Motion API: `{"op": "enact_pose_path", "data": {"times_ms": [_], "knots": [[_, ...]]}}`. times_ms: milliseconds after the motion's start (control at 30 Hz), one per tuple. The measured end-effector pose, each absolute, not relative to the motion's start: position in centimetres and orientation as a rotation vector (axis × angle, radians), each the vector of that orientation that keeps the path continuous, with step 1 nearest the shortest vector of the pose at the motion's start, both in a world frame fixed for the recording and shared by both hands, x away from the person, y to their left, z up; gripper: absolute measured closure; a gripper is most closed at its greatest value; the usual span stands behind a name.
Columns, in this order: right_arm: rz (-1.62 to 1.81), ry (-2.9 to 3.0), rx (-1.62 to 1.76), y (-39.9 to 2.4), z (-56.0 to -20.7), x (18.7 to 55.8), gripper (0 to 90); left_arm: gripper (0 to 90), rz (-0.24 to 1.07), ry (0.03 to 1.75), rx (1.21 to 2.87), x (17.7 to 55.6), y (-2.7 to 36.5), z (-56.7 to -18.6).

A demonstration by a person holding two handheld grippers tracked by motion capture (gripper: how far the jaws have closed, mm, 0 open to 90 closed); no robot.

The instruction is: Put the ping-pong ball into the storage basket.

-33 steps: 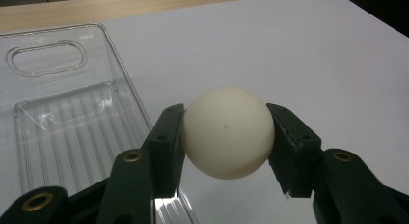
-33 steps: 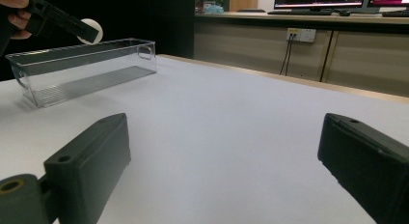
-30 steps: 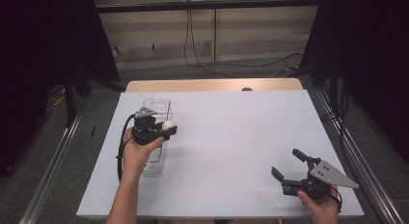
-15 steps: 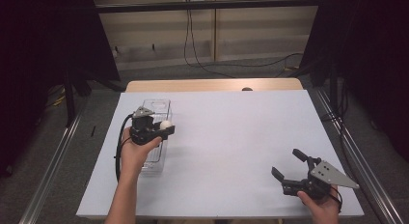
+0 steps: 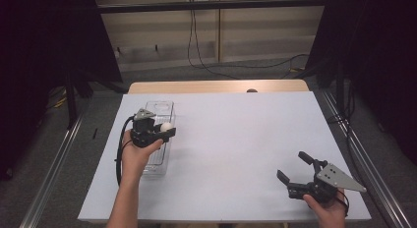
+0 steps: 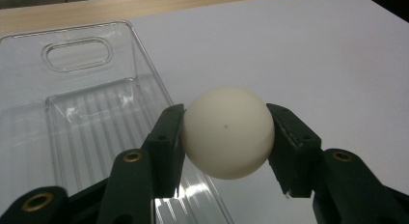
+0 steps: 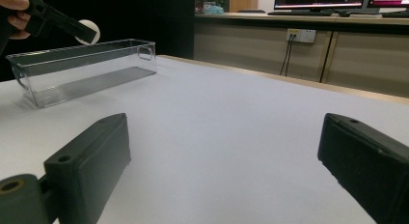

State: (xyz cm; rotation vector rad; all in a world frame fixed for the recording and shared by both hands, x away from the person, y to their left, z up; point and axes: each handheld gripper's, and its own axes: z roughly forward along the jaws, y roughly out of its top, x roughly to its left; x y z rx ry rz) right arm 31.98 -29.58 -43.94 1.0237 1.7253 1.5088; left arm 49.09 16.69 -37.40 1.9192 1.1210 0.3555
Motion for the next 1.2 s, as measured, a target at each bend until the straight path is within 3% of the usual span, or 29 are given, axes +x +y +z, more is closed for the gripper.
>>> {"op": "enact_pose_path", "data": {"times_ms": [1200], "knots": [[1.507,1.716,1.025,-29.5,-43.9,32.0,3.7,51.1,0.451,1.176,1.933,49.4,18.6,-37.9]]}}
